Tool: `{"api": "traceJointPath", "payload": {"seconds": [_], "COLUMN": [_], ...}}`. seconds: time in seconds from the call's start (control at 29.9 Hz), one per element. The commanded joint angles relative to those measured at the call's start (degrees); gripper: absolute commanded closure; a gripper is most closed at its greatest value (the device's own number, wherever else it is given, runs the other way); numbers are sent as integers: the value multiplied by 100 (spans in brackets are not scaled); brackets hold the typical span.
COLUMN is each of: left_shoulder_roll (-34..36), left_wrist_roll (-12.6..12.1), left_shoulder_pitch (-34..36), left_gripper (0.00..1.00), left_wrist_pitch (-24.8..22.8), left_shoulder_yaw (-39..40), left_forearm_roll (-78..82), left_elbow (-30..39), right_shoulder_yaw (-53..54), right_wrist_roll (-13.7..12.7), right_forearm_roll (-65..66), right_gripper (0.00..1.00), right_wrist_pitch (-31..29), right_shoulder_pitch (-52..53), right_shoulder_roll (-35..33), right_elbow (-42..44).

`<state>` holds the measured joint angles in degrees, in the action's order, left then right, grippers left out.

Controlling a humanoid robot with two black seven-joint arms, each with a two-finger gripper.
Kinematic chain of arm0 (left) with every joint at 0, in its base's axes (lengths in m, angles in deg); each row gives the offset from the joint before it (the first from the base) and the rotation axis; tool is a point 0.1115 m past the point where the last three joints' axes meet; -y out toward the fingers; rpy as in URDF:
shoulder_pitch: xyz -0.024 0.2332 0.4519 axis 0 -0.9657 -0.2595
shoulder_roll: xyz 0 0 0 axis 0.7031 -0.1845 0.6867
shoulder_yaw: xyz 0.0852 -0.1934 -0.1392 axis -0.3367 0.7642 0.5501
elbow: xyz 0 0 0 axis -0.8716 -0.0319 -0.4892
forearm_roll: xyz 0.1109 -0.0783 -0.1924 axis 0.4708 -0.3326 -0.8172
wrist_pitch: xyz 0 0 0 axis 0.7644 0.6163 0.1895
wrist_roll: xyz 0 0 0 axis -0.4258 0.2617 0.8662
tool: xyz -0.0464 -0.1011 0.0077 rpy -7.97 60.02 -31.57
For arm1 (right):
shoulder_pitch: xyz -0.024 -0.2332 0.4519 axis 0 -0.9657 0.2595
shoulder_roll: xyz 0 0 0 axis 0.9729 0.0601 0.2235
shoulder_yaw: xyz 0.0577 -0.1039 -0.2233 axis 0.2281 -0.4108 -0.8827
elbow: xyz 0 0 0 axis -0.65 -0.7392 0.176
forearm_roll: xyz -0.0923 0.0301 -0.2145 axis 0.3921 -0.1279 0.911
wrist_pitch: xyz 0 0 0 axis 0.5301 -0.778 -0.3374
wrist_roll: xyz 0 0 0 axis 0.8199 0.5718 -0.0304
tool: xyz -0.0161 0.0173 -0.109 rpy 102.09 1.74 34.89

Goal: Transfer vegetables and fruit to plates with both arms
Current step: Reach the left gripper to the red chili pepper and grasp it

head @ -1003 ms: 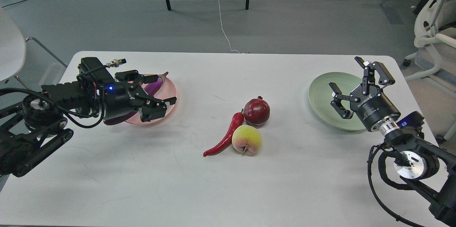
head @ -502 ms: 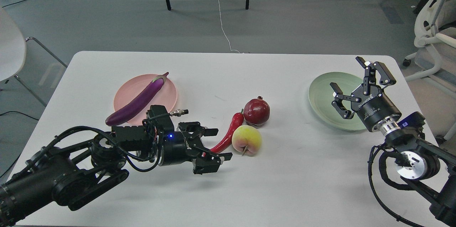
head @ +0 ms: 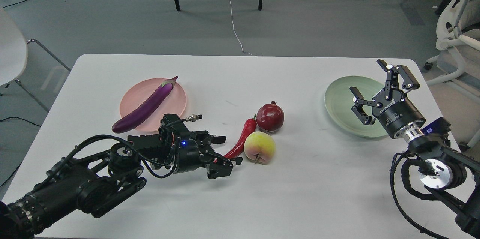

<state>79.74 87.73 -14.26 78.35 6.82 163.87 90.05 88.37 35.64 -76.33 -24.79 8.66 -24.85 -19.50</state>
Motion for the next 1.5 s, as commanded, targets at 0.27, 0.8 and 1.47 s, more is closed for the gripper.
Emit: {"api": "traceJointPath", "payload": {"seconds": [0.27, 0.8, 1.47], "left_shoulder_roll": [-42, -16, -262], "left_wrist_roll": [1, 1, 1], "left_shoulder_pitch": [32, 453, 902], "left_gripper": [12, 13, 31], "left_wrist_pitch": [186, 301, 301], "left_shoulder_yaw": [-114, -676, -1283], "left_forearm_roll": [0, 0, 0], "left_elbow": [-187, -371, -977], "right_shoulder_yaw": [26, 26, 79], "right_wrist_roll": [0, 0, 0], "right_forearm_roll": [-3, -3, -3], "right_gripper": [1, 1, 1], "right_wrist_pitch": [0, 0, 0], "right_shoulder_pitch": [-6, -6, -6], "right_shoulder_roll": [-4, 5, -48], "right_elbow": [0, 0, 0]}}
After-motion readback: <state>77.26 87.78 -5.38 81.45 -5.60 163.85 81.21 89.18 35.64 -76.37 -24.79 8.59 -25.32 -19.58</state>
